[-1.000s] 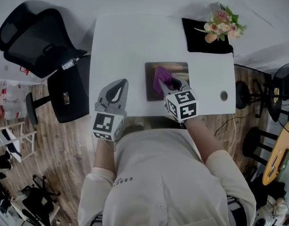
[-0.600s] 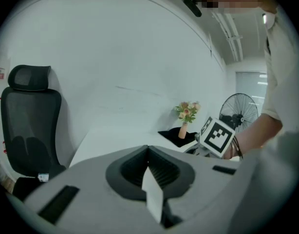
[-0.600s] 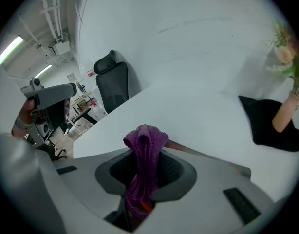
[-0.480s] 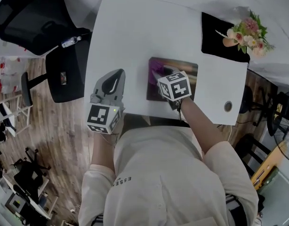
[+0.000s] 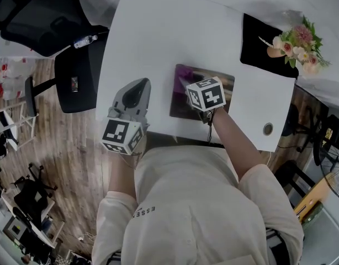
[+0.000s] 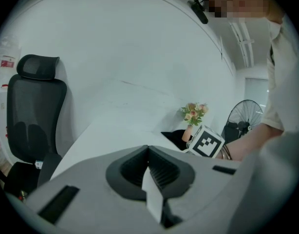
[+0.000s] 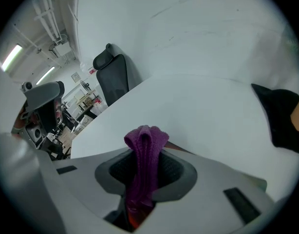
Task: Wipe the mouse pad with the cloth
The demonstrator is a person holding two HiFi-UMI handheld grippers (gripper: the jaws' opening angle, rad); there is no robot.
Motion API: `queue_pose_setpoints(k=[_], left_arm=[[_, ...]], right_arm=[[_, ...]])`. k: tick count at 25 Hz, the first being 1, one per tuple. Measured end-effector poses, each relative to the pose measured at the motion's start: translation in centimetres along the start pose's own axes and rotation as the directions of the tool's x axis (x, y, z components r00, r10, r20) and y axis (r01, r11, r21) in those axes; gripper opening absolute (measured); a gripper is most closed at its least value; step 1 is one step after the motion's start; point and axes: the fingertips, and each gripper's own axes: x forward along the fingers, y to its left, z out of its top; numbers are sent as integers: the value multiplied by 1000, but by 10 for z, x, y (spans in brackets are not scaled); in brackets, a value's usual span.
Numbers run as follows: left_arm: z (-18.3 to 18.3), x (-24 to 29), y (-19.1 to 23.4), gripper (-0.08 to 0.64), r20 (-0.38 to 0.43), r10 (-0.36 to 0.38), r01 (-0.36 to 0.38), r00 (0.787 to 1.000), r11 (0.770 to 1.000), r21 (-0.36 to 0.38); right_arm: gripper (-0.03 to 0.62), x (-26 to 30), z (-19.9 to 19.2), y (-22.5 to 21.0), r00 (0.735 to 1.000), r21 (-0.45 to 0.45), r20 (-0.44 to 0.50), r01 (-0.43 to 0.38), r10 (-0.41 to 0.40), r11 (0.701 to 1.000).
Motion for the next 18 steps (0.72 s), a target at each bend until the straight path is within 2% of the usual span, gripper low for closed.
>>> queue_pose_setpoints(k=[6,18], left_arm=[[6,14,-17,0,7,-30,30,1000,999,23],[5,39,-64,0,-6,-88,88,996,993,76]], right_arm=[[100,-15,-8,-22,999,31,21,29,-29,999],[101,-63,-39,-82,989,69,46,139,-143,988]])
